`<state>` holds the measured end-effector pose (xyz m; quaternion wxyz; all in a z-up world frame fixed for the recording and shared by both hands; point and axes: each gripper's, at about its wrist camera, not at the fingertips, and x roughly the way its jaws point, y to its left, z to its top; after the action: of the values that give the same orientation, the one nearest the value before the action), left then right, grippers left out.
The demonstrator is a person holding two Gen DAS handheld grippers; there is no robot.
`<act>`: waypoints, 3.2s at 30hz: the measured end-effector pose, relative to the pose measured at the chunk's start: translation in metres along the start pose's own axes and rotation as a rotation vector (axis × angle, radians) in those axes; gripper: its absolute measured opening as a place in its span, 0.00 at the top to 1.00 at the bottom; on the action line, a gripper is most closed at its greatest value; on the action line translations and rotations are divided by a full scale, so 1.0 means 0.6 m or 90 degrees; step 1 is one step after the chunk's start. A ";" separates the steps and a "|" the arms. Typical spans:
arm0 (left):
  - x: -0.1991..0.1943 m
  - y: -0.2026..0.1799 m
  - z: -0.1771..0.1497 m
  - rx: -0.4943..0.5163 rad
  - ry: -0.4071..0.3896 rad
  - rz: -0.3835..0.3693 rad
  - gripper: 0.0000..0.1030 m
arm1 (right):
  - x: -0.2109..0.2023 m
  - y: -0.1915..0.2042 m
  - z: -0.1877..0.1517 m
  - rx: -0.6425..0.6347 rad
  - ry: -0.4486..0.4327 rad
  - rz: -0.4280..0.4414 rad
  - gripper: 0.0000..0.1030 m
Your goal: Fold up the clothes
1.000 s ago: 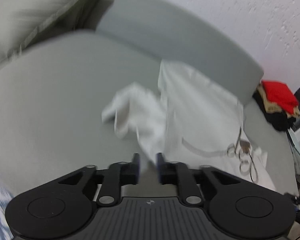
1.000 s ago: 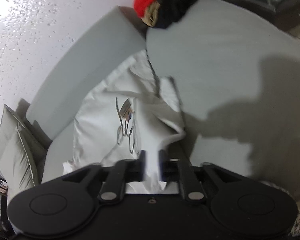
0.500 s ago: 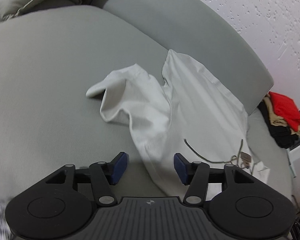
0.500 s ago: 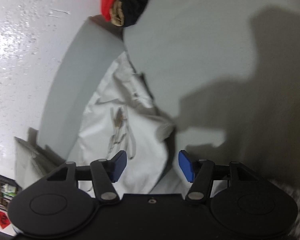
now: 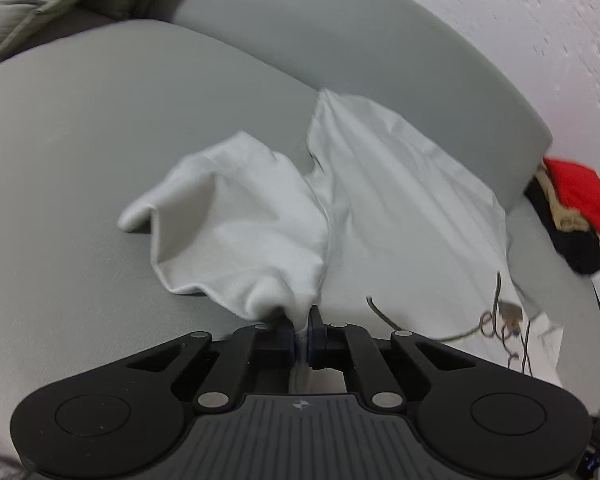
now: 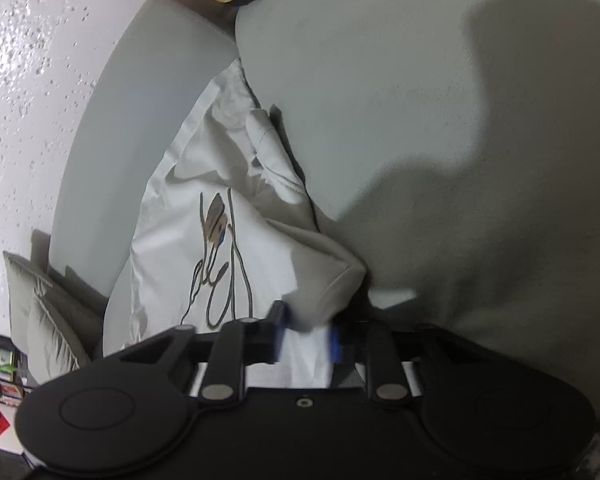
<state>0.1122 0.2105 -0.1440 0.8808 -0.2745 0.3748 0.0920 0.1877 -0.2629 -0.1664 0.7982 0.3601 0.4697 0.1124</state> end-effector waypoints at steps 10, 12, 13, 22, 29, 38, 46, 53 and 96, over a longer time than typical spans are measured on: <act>-0.133 0.001 0.025 -0.001 -0.026 0.026 0.96 | -0.083 0.062 -0.039 -0.004 -0.056 0.008 0.98; -0.128 0.011 0.018 0.016 -0.011 0.055 0.96 | -0.099 0.062 -0.053 -0.014 -0.046 0.000 0.98; -0.123 0.017 0.013 0.028 -0.002 0.072 0.95 | -0.096 0.060 -0.059 -0.030 -0.037 -0.014 0.98; -0.076 -0.030 -0.049 0.232 0.017 0.229 0.82 | -0.033 0.082 -0.103 -0.228 0.012 -0.140 0.95; -0.183 -0.015 -0.071 0.207 -0.005 0.175 0.67 | -0.126 0.085 -0.104 -0.243 -0.003 -0.105 0.56; -0.143 -0.148 -0.136 0.301 -0.014 0.054 0.67 | -0.049 0.151 -0.135 -0.360 0.030 0.001 0.88; -0.112 -0.195 -0.217 0.435 0.024 0.039 0.70 | -0.018 0.165 -0.210 -0.394 0.081 -0.042 0.87; -0.182 -0.164 -0.230 0.441 0.068 -0.017 0.68 | -0.098 0.127 -0.232 -0.368 0.148 -0.034 0.86; -0.081 -0.139 -0.165 0.297 0.019 -0.001 0.54 | 0.027 0.090 -0.001 -0.216 -0.093 -0.145 0.86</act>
<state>0.0486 0.0884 -0.1309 0.9147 -0.0653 0.3989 -0.0017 0.2045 -0.2153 -0.1407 0.8868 0.1724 0.4227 0.0724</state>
